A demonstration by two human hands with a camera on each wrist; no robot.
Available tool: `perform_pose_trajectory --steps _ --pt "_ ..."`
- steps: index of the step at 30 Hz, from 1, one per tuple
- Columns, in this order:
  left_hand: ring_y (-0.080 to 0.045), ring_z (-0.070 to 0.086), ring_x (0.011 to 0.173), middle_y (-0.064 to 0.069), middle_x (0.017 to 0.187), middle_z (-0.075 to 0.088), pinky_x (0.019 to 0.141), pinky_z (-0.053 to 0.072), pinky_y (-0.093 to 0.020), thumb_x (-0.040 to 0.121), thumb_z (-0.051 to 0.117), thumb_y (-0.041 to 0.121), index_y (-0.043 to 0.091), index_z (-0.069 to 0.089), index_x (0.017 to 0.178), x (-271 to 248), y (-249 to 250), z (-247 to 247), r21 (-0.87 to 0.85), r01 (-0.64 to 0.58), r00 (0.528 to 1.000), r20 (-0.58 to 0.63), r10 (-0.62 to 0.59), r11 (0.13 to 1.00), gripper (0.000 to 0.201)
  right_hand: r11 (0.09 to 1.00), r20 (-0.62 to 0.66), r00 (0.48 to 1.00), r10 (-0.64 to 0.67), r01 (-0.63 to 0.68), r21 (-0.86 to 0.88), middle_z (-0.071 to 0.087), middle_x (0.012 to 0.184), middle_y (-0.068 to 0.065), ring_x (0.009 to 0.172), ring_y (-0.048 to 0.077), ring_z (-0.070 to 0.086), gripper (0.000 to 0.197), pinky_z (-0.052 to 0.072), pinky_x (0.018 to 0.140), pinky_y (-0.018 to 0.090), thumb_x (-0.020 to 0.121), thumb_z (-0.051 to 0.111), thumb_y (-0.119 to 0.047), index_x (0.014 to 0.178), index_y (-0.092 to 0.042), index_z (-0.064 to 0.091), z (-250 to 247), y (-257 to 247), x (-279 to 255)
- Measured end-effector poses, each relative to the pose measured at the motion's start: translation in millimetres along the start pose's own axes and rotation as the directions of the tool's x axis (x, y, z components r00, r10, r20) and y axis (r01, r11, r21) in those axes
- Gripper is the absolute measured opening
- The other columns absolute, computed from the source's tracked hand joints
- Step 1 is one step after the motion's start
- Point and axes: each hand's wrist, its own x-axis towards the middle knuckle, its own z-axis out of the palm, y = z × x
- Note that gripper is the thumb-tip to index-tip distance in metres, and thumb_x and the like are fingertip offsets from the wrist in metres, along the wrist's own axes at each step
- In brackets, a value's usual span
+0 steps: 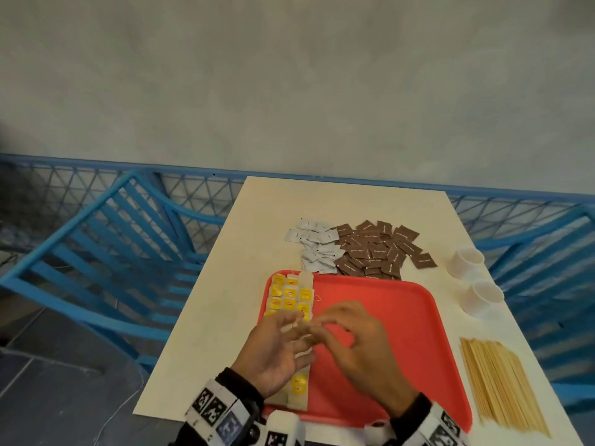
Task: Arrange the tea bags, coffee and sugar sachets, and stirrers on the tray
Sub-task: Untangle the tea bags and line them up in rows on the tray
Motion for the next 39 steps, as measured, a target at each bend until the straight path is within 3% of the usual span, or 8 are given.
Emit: perform_pose_trajectory --steps 3,9,12,20,23,30,35,39 --pt "-0.014 0.064 0.107 0.008 0.116 0.070 0.087 0.044 -0.034 0.094 0.058 0.045 0.026 0.071 0.111 -12.4 8.3 7.7 0.406 -0.289 0.949 0.005 0.314 0.867 0.029 0.931 0.045 0.967 0.252 -0.254 0.263 0.074 0.079 -0.008 0.071 0.000 0.060 0.008 0.044 0.067 0.018 0.088 0.074 -0.018 0.083 -0.023 0.078 -14.0 -5.8 16.4" --pt "-0.027 0.069 0.090 -0.012 0.093 0.074 0.082 0.056 -0.032 0.082 0.076 0.029 0.010 0.074 0.088 -18.5 22.1 17.1 0.594 -0.580 0.772 0.182 0.609 0.557 0.020 0.873 0.069 0.960 0.273 -0.277 0.402 0.075 0.083 -0.005 0.075 0.005 0.064 0.007 0.049 0.073 0.021 0.089 0.072 -0.017 0.089 -0.020 0.077 -28.3 -13.8 33.5" --pt "-0.025 0.068 0.088 -0.019 0.097 0.071 0.084 0.055 -0.036 0.087 0.074 0.018 0.005 0.072 0.090 -20.7 27.6 19.5 0.559 -0.590 0.772 0.178 0.611 0.583 0.013 0.856 0.059 0.964 0.258 -0.257 0.448 0.071 0.086 -0.011 0.079 0.005 0.062 0.012 0.049 0.072 0.021 0.089 0.071 -0.022 0.101 -0.022 0.075 -28.7 -19.3 34.3" --pt "-0.033 0.066 0.089 -0.025 0.099 0.068 0.087 0.054 -0.048 0.089 0.071 0.014 0.004 0.069 0.090 -27.0 34.7 17.8 0.466 -0.613 0.765 0.149 0.626 0.638 0.010 0.886 0.068 0.977 0.203 -0.213 0.413 0.073 0.083 -0.006 0.077 0.004 0.062 0.020 0.046 0.072 0.024 0.087 0.067 -0.035 0.077 -0.020 0.075 -24.5 -28.0 37.7" --pt "-0.027 0.064 0.086 -0.028 0.099 0.066 0.087 0.053 -0.052 0.088 0.071 0.014 0.003 0.070 0.089 -29.3 37.0 16.6 0.440 -0.612 0.771 0.143 0.621 0.657 0.010 0.875 -0.022 0.968 0.250 -0.216 0.433 0.072 0.085 -0.008 0.079 0.006 0.064 0.031 0.048 0.070 0.027 0.083 0.065 -0.051 0.085 -0.022 0.074 -21.2 -32.0 39.7" --pt "-0.024 0.064 0.083 -0.025 0.098 0.068 0.076 0.055 -0.038 0.088 0.069 0.017 0.003 0.068 0.094 -31.7 40.6 15.9 0.428 -0.632 0.755 0.153 0.638 0.646 0.016 0.875 0.014 0.969 0.248 -0.230 0.426 0.071 0.089 -0.001 0.083 0.017 0.068 0.019 0.053 0.072 0.044 0.085 0.076 -0.036 0.089 -0.017 0.075 -11.6 -42.5 44.0" --pt "-0.030 0.069 0.090 -0.021 0.096 0.071 0.089 0.055 -0.048 0.087 0.074 0.020 0.011 0.066 0.106 -31.6 43.8 12.3 0.456 -0.602 0.788 0.208 0.580 0.655 0.023 0.865 -0.010 0.965 0.262 -0.230 0.445 0.069 0.071 -0.002 0.070 0.008 0.062 0.014 0.050 0.066 0.028 0.088 0.072 -0.019 0.075 -0.015 0.072 -12.3 -44.0 46.3" --pt "-0.024 0.070 0.098 -0.007 0.104 0.074 0.085 0.057 -0.033 0.086 0.072 0.017 0.013 0.069 0.108 -30.7 48.1 10.4 0.515 -0.613 0.778 0.263 0.570 0.599 0.022 0.847 -0.014 0.959 0.284 -0.244 0.472 0.070 0.072 -0.005 0.069 0.005 0.060 0.012 0.046 0.069 0.018 0.089 0.072 -0.016 0.077 -0.014 0.073 -13.3 -41.7 50.8"
